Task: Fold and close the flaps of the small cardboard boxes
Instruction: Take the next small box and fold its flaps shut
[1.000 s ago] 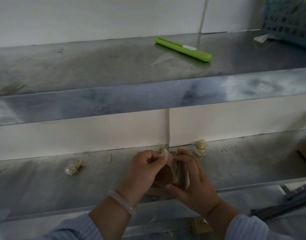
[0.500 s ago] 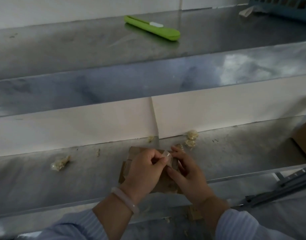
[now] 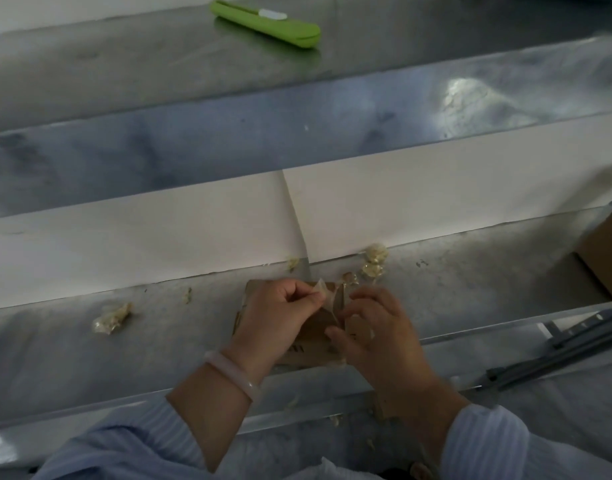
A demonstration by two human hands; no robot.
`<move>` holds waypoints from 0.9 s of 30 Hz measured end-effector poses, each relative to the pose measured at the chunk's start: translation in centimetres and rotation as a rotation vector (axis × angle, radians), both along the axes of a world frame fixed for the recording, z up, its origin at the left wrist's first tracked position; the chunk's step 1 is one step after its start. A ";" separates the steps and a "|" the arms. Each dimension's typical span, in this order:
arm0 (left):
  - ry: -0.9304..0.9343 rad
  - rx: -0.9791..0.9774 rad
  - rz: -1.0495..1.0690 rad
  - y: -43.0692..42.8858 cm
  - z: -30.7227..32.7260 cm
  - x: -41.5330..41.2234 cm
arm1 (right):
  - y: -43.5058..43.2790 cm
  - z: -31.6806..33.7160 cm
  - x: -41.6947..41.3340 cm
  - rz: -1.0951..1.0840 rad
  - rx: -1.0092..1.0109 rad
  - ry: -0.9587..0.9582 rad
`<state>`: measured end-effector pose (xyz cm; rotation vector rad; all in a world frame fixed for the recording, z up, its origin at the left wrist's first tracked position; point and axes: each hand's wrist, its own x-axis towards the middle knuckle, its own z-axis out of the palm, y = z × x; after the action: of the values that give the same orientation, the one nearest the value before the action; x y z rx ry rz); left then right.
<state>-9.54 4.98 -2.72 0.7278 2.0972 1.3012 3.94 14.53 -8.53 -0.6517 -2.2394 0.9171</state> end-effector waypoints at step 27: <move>0.797 -0.384 -0.508 -1.0 -2.0 -4.7 | 0.6 7.2 -3.5 -0.098 -0.866 -0.204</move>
<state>-14.23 4.01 -4.77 1.6441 2.3835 0.3162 0.41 15.16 -1.30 -1.2574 -1.8768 1.8493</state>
